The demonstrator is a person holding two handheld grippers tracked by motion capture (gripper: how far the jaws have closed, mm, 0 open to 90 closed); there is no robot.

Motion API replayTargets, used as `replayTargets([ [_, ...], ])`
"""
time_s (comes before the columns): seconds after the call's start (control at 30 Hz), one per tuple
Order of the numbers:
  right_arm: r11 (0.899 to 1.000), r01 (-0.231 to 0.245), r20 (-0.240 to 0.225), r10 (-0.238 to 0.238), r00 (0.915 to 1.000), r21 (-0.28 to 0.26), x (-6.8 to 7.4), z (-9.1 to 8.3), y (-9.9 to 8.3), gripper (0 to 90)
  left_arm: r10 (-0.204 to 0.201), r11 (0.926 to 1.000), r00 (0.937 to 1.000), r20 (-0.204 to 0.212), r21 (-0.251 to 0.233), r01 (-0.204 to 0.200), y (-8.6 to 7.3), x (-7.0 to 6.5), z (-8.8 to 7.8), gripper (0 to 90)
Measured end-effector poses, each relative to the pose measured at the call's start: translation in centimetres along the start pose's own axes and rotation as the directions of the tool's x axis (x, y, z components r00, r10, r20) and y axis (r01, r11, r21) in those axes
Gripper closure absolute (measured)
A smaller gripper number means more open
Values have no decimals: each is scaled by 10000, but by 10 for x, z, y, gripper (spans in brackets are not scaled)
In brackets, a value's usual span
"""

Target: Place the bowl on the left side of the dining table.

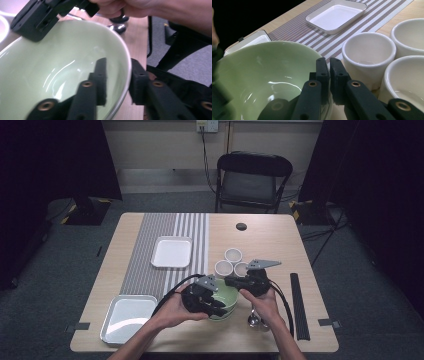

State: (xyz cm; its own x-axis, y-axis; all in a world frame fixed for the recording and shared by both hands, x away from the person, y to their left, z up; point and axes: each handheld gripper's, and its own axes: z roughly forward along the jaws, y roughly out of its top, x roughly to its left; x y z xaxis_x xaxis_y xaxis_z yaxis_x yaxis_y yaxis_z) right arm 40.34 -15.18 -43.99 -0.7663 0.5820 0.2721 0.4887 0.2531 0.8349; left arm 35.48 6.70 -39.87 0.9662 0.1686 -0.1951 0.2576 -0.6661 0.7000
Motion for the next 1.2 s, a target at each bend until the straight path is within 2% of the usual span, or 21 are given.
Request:
replayTargets([
  [0.03,10000,-14,-24,14,10000,-2,0,0,0,865,212,9997,9998,-30,92,-212,2,-1,2,808],
  [0.17,9999,155,145,-156,9998,76,3,1,2,857,205,9997,9993,-328,137,-201,8,-5,3,833],
  [0.27,9998,188,164,-189,9997,21,2,0,3,847,-78,9999,9999,-86,-103,77,8,-1,0,834],
  [0.33,9998,174,207,-172,9996,-98,2,-4,4,824,-323,9983,9995,71,-473,326,8,1,-2,834],
  [0.4,9997,145,222,-141,9997,-176,2,-8,5,819,-518,9966,9980,351,-618,539,8,5,-6,834],
  [0.5,9998,68,297,-62,9995,-180,0,-11,3,813,-702,9943,9961,531,-772,742,7,8,-7,834],
  [0.67,9999,53,54,-52,10000,-123,0,-8,2,872,-523,9978,9977,431,-378,540,9,7,-6,834],
  [0.7,9999,94,110,-93,9999,-80,0,-7,2,872,-569,9968,9972,484,-529,594,9,7,-4,834],
  [0.73,9999,145,119,-145,9998,-61,0,-6,1,872,-466,9983,9979,449,-317,481,10,7,-5,834],
  [0.8,9999,124,79,-124,9999,-58,0,-5,1,873,-600,9970,9970,490,-462,622,9,7,-4,833],
  [0.87,9999,137,88,-136,9999,-62,0,-5,1,874,-452,9989,9987,245,-66,454,11,5,-5,830],
  [0.9,9999,146,108,-145,9998,-47,1,-5,1,874,-405,9990,9989,223,-199,409,11,4,-4,828],
  [0.93,9999,150,110,-149,9998,-45,1,-5,1,874,-352,9994,9993,118,-44,353,13,3,-4,828],
  [1.0,9999,136,78,-136,9999,-29,0,-5,1,874,-233,9986,9996,-149,477,240,17,1,-4,824],
  [1.03,9999,153,88,-152,9998,-38,0,-5,1,874,-225,9989,9996,-182,416,233,18,-1,-3,822],
  [1.2,9999,161,81,-161,9998,-8,0,-4,1,873,-17,9952,9989,-460,975,62,21,-3,4,810],
])
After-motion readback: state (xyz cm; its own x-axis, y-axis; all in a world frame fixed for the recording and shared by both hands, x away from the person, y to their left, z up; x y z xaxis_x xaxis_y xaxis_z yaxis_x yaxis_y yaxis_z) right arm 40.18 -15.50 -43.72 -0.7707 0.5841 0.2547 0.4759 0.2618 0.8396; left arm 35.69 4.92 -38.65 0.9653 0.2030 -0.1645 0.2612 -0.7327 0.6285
